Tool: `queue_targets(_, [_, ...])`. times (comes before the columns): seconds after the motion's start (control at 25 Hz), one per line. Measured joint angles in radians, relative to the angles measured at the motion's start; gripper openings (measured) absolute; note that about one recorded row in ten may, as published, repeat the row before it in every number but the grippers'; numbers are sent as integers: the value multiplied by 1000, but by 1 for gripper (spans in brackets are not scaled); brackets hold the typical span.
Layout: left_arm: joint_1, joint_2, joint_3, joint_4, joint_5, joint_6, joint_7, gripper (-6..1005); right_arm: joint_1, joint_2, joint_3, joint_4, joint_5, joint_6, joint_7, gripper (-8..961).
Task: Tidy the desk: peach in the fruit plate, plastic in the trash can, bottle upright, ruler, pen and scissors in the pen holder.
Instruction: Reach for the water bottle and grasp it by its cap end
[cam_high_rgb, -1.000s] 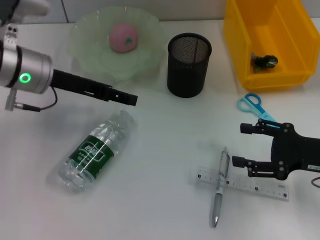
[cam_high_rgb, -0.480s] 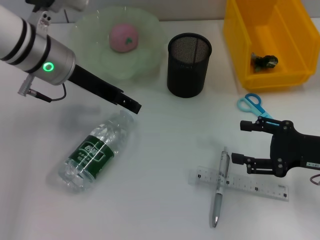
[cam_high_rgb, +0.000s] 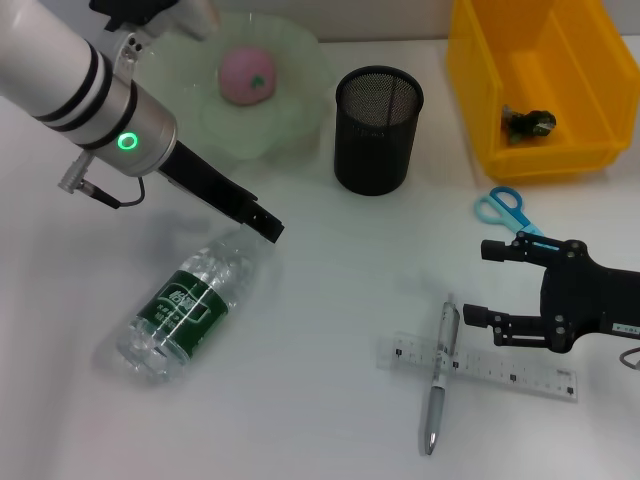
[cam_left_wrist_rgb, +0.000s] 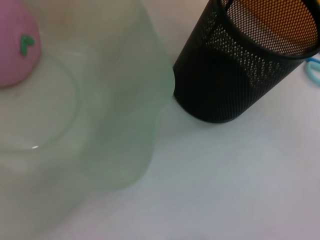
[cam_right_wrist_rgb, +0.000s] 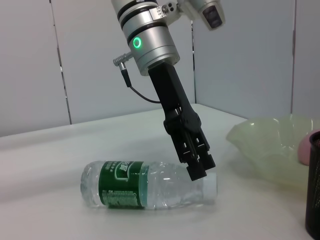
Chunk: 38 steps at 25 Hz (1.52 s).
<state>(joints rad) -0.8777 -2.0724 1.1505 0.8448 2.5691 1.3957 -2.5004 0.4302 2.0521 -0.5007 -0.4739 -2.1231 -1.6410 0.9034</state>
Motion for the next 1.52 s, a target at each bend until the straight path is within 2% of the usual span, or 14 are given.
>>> queue_targets(0.84, [-1, -8, 141, -54, -7, -116, -17, 796, 1, 2, -7, 0, 0, 4, -1, 812])
queue_targets(1.24, [-1, -8, 150, -55, -7, -118, -12, 797, 1, 3, -7, 0, 0, 4, -1, 812])
queue_targets(1.52, [0, -8, 150, -55, -7, -122, 4, 743, 1, 5, 0, 0, 0, 4, 0, 811])
